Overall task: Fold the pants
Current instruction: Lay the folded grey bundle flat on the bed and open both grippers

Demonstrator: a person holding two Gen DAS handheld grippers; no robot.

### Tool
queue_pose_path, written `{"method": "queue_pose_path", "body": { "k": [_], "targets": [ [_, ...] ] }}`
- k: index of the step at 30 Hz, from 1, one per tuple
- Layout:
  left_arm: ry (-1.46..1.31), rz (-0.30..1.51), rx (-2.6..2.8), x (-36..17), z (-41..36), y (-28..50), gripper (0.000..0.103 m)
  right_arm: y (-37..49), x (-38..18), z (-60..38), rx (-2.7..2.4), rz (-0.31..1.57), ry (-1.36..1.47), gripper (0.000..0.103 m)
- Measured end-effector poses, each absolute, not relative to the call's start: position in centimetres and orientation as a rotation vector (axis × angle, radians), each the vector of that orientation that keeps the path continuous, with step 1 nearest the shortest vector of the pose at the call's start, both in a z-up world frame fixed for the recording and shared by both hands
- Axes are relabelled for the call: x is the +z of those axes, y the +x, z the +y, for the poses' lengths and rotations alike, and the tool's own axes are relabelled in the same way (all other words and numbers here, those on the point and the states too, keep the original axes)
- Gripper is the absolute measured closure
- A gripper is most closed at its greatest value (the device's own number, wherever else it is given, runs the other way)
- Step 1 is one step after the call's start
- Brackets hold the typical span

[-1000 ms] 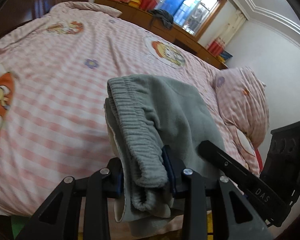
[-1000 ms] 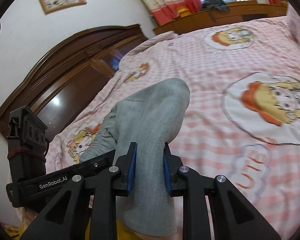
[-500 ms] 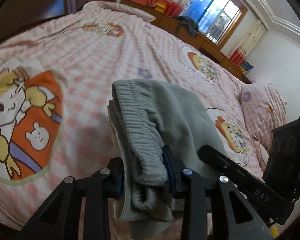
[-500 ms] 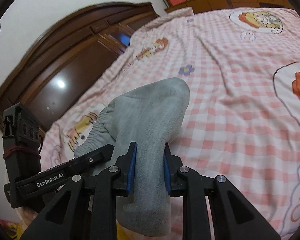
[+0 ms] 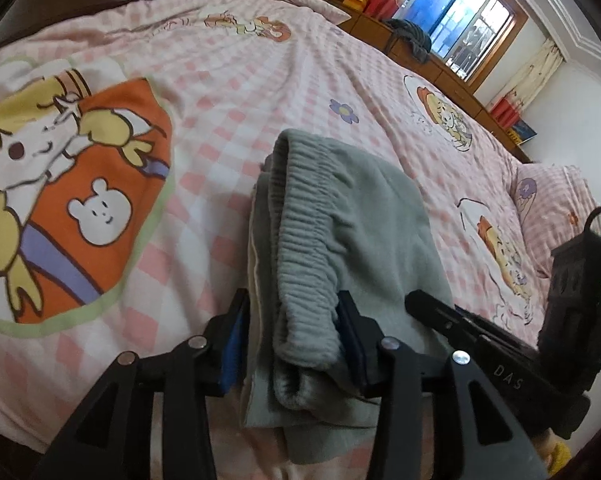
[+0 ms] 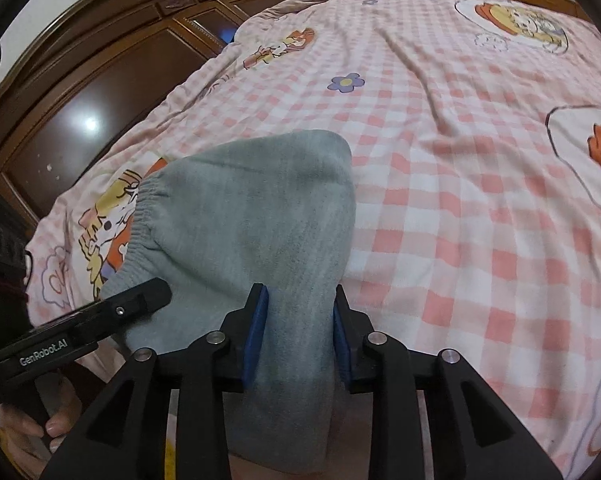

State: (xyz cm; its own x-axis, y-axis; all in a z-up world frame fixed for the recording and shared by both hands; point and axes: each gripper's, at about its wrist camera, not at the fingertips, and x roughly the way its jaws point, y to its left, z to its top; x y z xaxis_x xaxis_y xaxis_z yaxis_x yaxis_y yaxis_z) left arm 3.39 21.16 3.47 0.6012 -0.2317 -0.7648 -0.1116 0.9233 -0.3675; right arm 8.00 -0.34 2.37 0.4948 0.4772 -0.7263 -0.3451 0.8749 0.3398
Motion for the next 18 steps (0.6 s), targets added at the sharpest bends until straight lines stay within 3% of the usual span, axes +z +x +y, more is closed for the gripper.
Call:
{"method": "queue_pose_path", "body": {
  "k": [10,12,18],
  "targets": [
    [-0.332,0.788,-0.078,8.6,20.1,3.6,0.059,8.1,6.1,-0.3,0.467,0.814,0.14,0.073],
    [-0.33,0.803,-0.097,8.4,19.5,5.3,0.067,8.8,6.2,0.0,0.466,0.807,0.141,0.073],
    [-0.262,0.843,-0.045,5.7,18.7,9.0,0.074,11.7,4.2,2.3,0.473,0.848,0.076,0.073]
  ]
}}
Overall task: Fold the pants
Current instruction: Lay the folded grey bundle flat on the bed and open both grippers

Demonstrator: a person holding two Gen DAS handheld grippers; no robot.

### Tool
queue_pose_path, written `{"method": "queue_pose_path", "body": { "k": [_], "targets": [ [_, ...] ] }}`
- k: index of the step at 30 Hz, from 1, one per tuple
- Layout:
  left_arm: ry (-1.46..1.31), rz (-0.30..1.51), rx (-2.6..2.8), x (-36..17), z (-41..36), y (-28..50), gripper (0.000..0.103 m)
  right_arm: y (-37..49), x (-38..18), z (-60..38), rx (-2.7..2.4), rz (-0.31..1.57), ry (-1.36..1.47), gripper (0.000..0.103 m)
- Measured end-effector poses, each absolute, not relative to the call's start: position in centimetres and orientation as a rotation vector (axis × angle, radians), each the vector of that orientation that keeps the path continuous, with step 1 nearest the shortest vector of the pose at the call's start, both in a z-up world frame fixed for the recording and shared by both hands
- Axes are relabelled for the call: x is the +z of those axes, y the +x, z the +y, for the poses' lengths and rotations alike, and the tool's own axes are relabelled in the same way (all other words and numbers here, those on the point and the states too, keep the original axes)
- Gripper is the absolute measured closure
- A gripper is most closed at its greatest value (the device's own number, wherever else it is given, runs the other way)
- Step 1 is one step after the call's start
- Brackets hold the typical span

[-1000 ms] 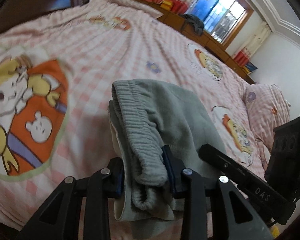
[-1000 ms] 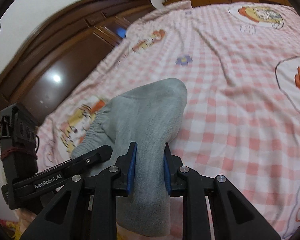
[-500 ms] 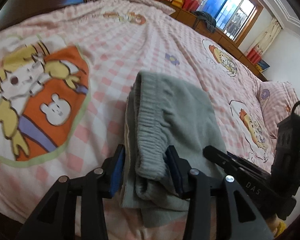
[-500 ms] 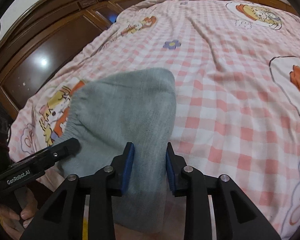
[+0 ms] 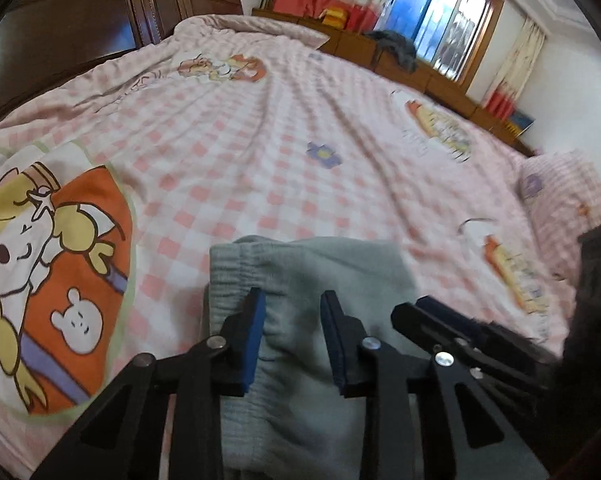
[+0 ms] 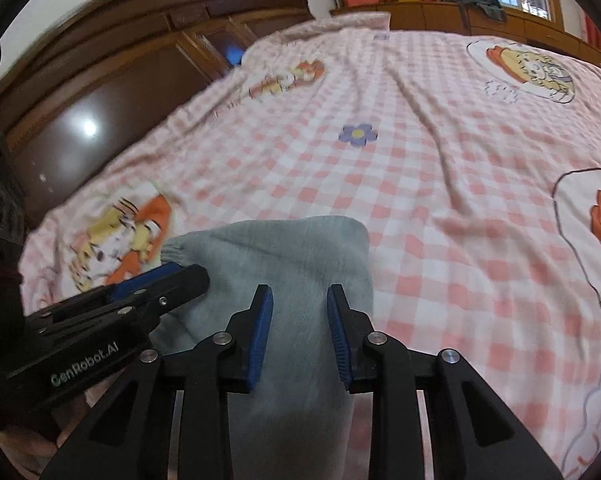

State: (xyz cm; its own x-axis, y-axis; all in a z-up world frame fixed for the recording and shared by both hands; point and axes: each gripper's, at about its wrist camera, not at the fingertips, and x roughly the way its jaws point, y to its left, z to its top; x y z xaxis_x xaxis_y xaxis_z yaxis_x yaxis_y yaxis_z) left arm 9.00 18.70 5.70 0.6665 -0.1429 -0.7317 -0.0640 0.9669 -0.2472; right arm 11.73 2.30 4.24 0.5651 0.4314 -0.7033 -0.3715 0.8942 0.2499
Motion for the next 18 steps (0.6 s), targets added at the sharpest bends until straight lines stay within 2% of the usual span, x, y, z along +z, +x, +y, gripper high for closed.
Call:
{"method": "queue_pose_path", "body": {
  "k": [3,8,10,13,18],
  "targets": [
    [-0.231,0.855,-0.025,4.4,18.8,9.7,0.08,12.8,2.7,3.0,0.466,0.885,0.059,0.073],
    [-0.223,0.864,-0.05,4.9,19.0,8.6,0.08,11.6,3.7,2.4,0.49,0.898,0.067,0.073],
    [-0.23,0.868,-0.057,5.4,19.1,7.2,0.079,10.6,4.3,1.9,0.517,0.905,0.086,0.073],
    [-0.267,0.86,-0.057,6.2,19.4,4.4,0.071,8.3,5.0,1.4,0.548,0.906,0.078,0.073],
    [-0.25,0.879,0.008,5.6,19.7,1.3,0.07,4.7,4.2,1.5,0.562,0.931,0.018,0.073]
  ]
}}
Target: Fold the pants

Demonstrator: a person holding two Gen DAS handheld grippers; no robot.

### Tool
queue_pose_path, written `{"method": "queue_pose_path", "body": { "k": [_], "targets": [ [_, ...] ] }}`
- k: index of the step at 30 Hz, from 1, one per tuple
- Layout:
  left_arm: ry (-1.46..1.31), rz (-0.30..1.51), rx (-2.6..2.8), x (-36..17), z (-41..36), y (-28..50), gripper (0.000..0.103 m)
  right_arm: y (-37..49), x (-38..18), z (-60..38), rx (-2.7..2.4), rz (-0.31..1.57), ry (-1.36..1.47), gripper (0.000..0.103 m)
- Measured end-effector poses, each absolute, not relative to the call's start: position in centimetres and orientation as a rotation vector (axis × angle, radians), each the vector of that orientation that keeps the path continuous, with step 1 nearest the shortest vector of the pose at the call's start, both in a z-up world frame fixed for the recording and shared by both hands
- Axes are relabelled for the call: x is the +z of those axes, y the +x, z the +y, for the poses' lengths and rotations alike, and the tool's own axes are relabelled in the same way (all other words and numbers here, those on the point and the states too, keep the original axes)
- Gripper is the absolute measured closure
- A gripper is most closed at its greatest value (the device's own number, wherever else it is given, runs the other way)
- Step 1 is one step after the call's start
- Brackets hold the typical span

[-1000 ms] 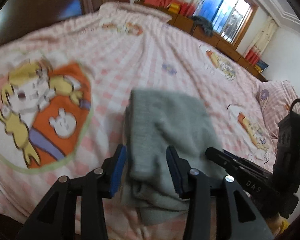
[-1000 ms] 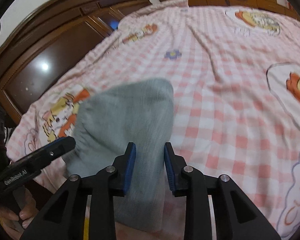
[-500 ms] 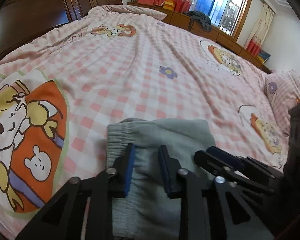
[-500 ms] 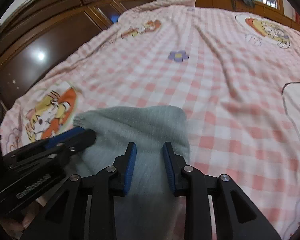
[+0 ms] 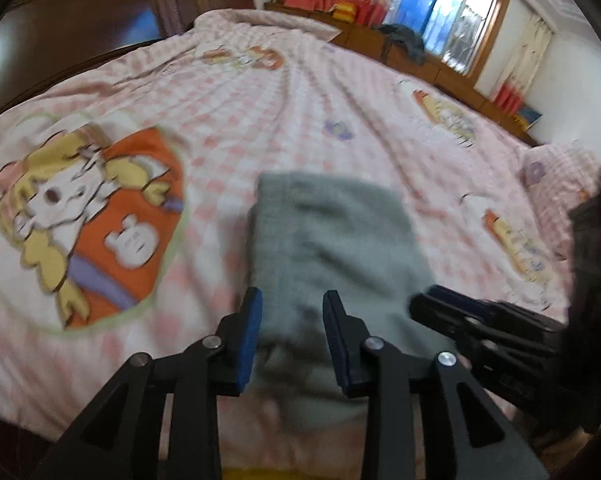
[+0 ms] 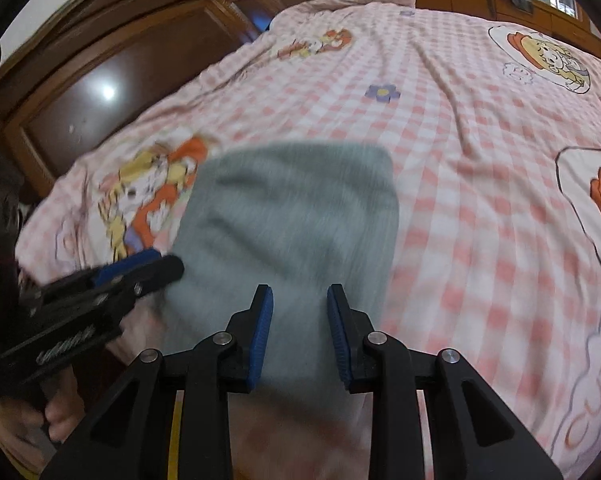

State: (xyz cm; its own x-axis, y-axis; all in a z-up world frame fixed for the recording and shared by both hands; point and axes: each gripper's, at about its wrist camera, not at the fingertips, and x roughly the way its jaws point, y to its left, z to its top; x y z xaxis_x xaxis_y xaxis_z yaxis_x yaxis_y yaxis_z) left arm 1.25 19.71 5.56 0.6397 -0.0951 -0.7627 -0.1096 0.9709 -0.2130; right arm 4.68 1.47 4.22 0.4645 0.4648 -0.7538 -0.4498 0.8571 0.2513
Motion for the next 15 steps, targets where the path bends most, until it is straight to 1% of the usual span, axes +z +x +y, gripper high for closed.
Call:
{"method": "queue_pose_path", "body": {
  "k": [2,3,5,8,13,15],
  "targets": [
    [-0.234,0.91,0.034,4.6,19.8,0.9,0.067,3.6,4.0,1.5,0.55,0.93,-0.004,0.073],
    [-0.257,0.915,0.037,4.4,19.9,0.6,0.067,3.1,4.2,1.4,0.544,0.927,-0.011,0.073],
    [-0.294,0.905,0.036,4.7,20.0,-0.2,0.067,2.4,4.7,1.1,0.538,0.928,-0.017,0.073],
    [-0.255,0.897,0.059,5.6,19.3,-1.3,0.066,1.7,5.3,0.6,0.533,0.941,-0.017,0.073],
    [-0.213,0.901,0.071,6.5,18.1,-2.9,0.054,0.5,5.7,-0.7,0.514,0.939,0.004,0.062],
    [-0.211,0.915,0.071,6.5,17.5,-3.6,0.043,0.0,5.7,-1.2,0.499,0.937,-0.007,0.059]
  ]
}}
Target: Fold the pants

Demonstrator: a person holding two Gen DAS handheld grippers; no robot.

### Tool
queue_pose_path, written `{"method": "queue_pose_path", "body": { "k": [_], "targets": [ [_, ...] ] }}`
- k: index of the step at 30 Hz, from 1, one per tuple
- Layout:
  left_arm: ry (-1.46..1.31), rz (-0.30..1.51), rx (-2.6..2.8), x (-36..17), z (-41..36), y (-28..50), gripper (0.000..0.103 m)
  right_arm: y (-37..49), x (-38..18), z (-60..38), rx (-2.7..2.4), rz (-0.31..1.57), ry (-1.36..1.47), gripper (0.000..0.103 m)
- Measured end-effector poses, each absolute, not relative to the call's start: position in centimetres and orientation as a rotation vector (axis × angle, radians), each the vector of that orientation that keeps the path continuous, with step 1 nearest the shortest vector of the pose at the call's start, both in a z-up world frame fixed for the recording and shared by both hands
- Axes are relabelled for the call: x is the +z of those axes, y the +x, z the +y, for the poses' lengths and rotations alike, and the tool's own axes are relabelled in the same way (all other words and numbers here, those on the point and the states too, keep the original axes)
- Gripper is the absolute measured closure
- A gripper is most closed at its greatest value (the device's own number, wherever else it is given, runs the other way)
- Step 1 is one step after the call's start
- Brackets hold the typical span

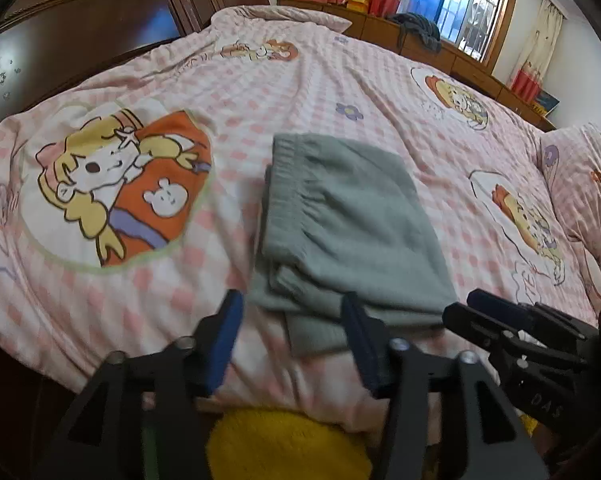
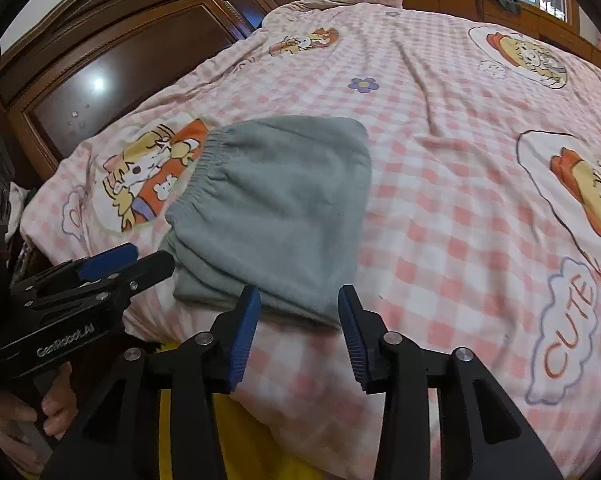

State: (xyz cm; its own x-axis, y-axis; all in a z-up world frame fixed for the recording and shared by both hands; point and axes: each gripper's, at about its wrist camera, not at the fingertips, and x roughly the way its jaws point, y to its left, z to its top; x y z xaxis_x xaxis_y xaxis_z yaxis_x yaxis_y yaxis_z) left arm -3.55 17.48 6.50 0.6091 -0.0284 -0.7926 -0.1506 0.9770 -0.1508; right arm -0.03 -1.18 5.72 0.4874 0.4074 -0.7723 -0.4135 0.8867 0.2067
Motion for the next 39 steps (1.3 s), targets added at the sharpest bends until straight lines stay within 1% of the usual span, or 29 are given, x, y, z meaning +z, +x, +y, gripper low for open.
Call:
{"method": "queue_pose_path", "body": {
  "k": [2,3,4,6,12,39],
  "targets": [
    [-0.199,0.928,0.075,6.3,16.9,-3.9,0.039,-0.3,5.5,-1.5,0.482,0.941,-0.013,0.054],
    [-0.191,0.934,0.08,6.2,16.7,-4.0,0.035,-0.5,5.4,-1.7,0.469,0.945,-0.013,0.049],
    [-0.183,0.94,0.086,6.1,16.4,-4.1,0.034,-0.6,5.2,-1.9,0.461,0.947,-0.011,0.047],
    [-0.17,0.951,0.097,5.8,15.9,-4.2,0.029,-0.6,5.0,-2.2,0.453,0.954,-0.003,0.047],
    [-0.176,0.974,0.107,5.2,15.4,-4.3,0.026,-0.6,4.9,-2.7,0.439,0.956,0.011,0.047],
    [-0.164,0.975,0.138,4.9,15.3,-4.4,0.025,-0.6,4.2,-2.9,0.428,0.993,0.05,0.047]
  ]
}}
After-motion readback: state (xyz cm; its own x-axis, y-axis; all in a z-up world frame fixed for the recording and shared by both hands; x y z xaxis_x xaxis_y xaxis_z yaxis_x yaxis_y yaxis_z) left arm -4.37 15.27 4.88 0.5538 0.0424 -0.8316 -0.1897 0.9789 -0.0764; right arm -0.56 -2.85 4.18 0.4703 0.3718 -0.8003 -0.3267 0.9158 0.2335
